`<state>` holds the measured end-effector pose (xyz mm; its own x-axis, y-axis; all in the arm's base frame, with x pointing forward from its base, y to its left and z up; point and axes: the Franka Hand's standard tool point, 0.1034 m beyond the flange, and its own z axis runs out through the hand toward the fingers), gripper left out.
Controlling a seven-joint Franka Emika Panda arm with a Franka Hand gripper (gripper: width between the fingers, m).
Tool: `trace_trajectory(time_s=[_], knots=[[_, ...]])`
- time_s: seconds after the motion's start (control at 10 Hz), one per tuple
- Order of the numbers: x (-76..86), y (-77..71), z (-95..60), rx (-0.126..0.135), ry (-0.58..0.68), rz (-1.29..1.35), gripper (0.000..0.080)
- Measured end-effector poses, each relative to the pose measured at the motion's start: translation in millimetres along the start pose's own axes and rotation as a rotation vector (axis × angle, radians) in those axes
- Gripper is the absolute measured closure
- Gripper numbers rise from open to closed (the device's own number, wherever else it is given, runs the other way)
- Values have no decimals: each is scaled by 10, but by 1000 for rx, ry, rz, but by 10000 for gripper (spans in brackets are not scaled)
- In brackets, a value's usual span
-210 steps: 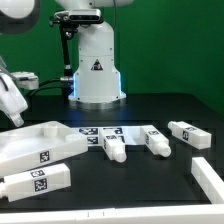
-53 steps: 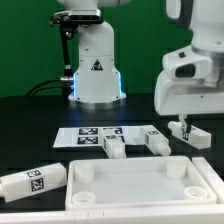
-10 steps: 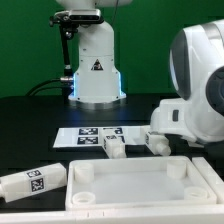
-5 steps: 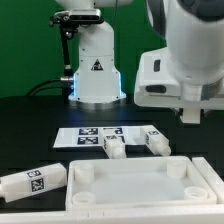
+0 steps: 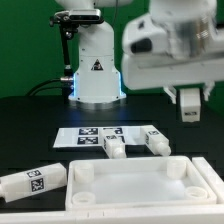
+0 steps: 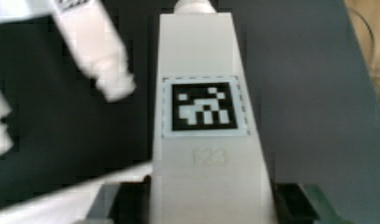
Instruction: Assemble desk
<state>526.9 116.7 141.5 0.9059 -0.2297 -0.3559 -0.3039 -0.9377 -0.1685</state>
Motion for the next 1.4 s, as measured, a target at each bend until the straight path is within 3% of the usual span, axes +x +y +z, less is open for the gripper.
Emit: trace_trajectory(time_s=[0.1,0.3,0.5,0.6,0.7,0.8,0.9,1.2,1.3,1.4], knots=[[49,16,-113,4,108,-12,514],[38,-22,-60,12,240,-20,514],[97,-45,-122,22,344,-47,514],[161,-26,-375,26,387,-88,514],[271,-53,-678,11,452,-127,514],[323,-196,-810,-20,529,-145,514],[285,-359,-767,-19,591,-163,514],[335,-346,-700,21,765,-182,514],[423,-327,-625,24,827,-201,514],[529,-263,-618,4,870,-244,514]])
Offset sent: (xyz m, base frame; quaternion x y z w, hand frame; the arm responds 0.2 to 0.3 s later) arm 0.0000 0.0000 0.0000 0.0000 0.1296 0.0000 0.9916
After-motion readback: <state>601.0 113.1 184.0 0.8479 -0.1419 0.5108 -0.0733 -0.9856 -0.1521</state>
